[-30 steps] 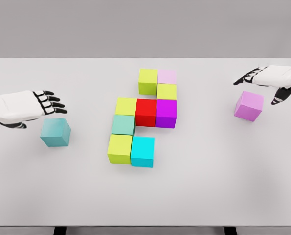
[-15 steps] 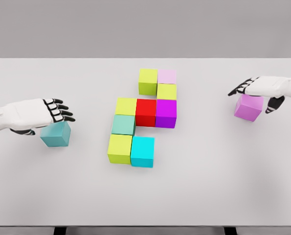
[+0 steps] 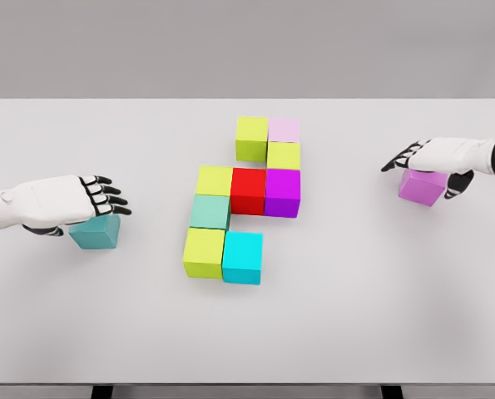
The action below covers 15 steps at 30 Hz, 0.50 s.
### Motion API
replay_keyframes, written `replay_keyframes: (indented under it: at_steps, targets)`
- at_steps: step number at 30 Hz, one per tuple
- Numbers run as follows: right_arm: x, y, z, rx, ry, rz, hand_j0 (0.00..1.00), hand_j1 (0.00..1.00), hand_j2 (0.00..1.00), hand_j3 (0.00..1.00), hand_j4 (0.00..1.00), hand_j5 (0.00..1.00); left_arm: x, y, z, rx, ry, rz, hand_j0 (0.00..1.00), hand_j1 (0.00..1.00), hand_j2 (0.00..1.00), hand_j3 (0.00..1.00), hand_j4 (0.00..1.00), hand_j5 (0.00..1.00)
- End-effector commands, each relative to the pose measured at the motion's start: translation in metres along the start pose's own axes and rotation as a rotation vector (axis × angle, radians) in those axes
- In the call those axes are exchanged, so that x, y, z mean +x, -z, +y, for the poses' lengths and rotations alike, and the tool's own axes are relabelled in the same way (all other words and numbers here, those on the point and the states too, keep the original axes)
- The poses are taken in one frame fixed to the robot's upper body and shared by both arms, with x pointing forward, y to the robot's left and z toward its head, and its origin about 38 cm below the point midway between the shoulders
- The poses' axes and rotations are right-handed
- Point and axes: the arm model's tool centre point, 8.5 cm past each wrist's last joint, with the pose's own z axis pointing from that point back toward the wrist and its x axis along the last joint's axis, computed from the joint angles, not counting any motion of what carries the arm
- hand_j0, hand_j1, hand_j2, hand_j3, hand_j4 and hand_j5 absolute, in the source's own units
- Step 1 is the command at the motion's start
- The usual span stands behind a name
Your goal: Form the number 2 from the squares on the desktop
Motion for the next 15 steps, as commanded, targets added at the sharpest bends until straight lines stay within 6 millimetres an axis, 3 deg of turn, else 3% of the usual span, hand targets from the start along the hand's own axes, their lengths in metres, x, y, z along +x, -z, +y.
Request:
replay_keyframes:
  at_steps: [1,2,5,6,13,15]
  targets:
    - [0.000,0.001,0.000,0.003,-0.007,0.004,0.99,0.99,0.99,0.99,0.99,0.99,0.001,0.002,-0.003,-0.004,-0.008,-0.003,1.00,1.00,1.00,1.00,1.00,1.00]
    - [0.000,0.000,-0.001,0.005,-0.013,0.007,0.97,0.97,0.97,0.97,0.97,0.97,0.002,0.002,-0.003,-0.006,-0.009,-0.006,1.00,1.00,1.00,1.00,1.00,1.00]
    - [-0.001,-0.001,-0.004,-0.002,-0.016,0.010,0.75,0.75,0.75,0.75,0.75,0.75,0.001,0.002,-0.004,-0.009,-0.004,-0.005,1.00,1.00,1.00,1.00,1.00,1.00]
    - [-0.002,-0.003,-0.006,-0.013,-0.011,0.011,0.64,0.64,0.64,0.64,0.64,0.64,0.002,0.003,-0.004,-0.009,-0.003,-0.005,1.00,1.00,1.00,1.00,1.00,1.00]
    - [0.010,-0.010,-0.025,-0.056,-0.063,-0.015,0.63,0.63,0.63,0.63,0.63,0.63,0.006,0.008,-0.008,-0.024,0.009,-0.020,1.00,1.00,1.00,1.00,1.00,1.00]
    - [0.009,-0.026,-0.037,-0.101,-0.082,-0.002,0.63,0.63,0.63,0.63,0.63,0.63,0.007,0.010,-0.008,-0.031,0.025,-0.020,0.90,0.90,0.90,0.90,0.90,0.90]
